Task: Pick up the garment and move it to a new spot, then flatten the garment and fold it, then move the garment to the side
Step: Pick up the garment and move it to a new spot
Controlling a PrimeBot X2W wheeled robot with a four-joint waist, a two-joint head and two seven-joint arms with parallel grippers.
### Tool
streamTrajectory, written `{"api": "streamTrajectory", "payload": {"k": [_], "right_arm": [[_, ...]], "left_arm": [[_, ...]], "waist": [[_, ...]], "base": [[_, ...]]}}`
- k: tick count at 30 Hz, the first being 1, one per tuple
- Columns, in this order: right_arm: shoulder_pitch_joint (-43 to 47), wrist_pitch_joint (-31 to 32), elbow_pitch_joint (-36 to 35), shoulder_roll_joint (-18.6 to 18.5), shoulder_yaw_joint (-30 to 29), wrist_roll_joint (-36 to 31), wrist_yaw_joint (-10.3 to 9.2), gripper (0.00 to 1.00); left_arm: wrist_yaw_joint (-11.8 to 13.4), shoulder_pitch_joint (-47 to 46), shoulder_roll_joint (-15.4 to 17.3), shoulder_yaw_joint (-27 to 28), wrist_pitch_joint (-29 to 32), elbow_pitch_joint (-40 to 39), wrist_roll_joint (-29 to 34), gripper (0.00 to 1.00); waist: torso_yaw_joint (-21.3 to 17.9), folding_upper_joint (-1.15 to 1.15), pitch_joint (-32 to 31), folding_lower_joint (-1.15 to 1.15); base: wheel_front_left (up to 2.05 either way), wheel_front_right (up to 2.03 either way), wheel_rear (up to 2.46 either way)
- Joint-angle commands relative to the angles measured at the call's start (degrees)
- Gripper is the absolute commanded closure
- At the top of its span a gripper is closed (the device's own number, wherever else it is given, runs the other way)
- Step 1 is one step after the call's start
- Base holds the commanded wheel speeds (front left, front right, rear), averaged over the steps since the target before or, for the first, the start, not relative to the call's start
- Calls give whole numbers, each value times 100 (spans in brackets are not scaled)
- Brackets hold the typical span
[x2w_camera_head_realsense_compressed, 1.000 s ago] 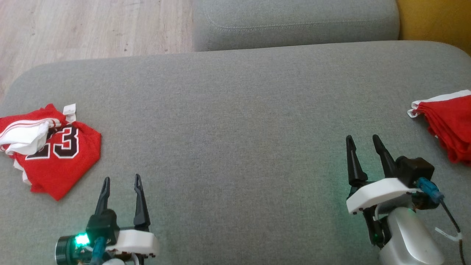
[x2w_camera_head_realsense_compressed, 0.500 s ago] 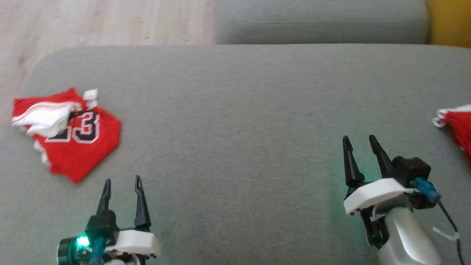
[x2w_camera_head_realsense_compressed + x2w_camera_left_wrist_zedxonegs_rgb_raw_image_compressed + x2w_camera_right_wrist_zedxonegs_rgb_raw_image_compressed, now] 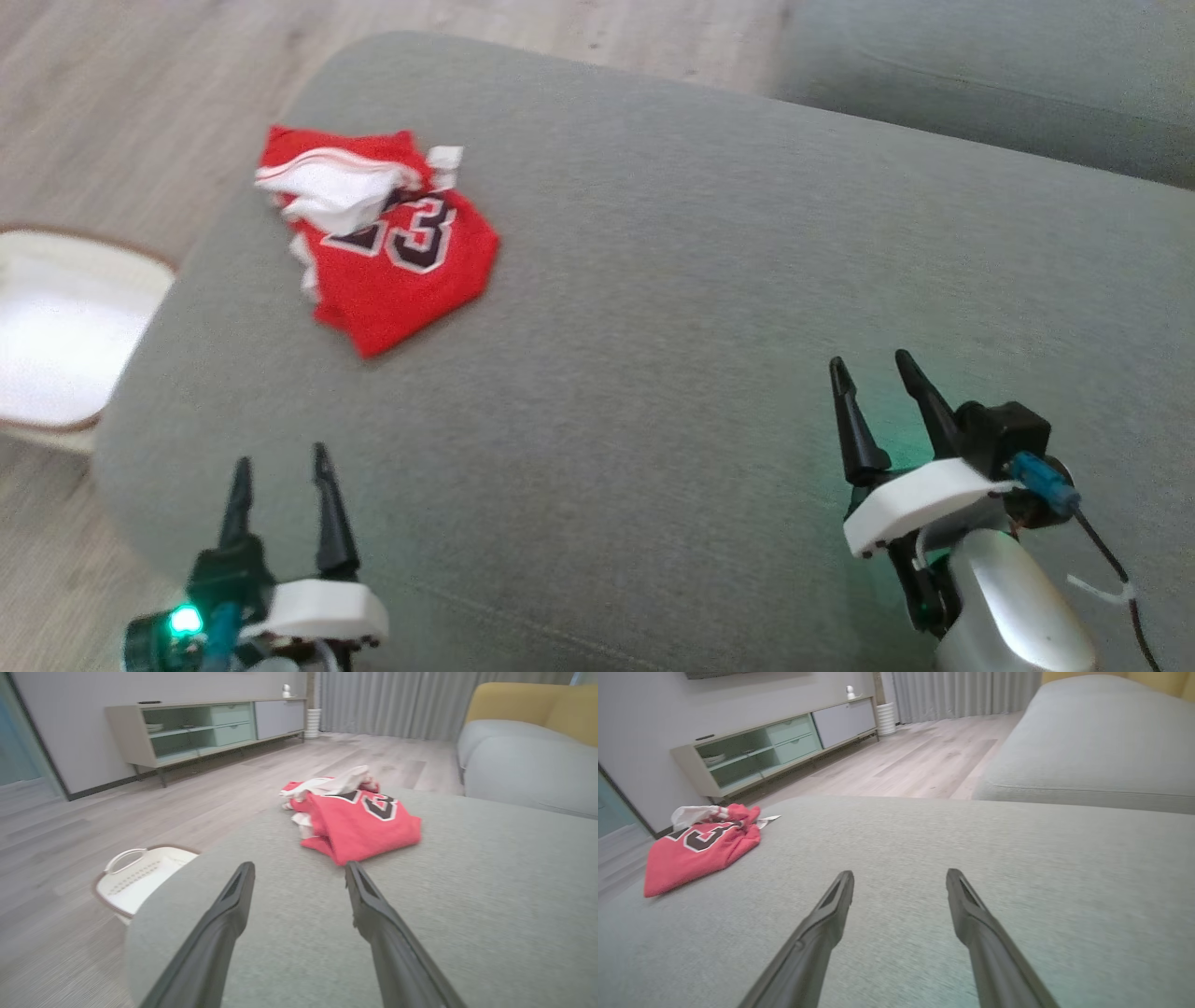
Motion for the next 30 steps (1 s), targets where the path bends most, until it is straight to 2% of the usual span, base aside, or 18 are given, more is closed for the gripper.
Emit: {"api": "streamTrajectory", "payload": {"k": [1, 6, 12, 19, 20, 24, 30], "right_arm": [[-267, -62, -129, 3, 208, 47, 13, 0], [-329, -62, -117, 3, 309, 52, 13, 0], [-363, -62, -125, 3, 375, -9, 13, 0], [-542, -62, -212, 3, 280, -289, 13, 0], [-616, -62, -261, 3, 249, -378, 13, 0], [-788, -62, -347, 3, 236, -511, 13, 0], [-1025, -62, -528, 3, 381, -600, 13, 0]], "left_arm": [[49, -76, 29, 346, -31, -198, -47, 0], [-41, -5, 29, 612, -31, -225, -44, 0], [-227, -97, 29, 789, -31, -249, -165, 0], [-929, -638, 29, 1191, -31, -204, -460, 0], [-1132, -889, 38, 1356, -31, -167, -424, 0], [-1447, -1542, 250, 1442, -31, 62, -298, 0], [-1571, -2637, 814, 1172, -31, 713, -269, 0]], "waist": [[382, 0, 96, 0], [505, 0, 144, 0], [426, 0, 264, 0], [147, 0, 788, 0], [65, 0, 971, 0], [-123, 0, 1284, 0], [-485, 0, 1581, 0]], "base": [[0, 0, 0], [0, 0, 0], [0, 0, 0], [0, 0, 0], [0, 0, 0], [0, 0, 0], [0, 0, 0]]}}
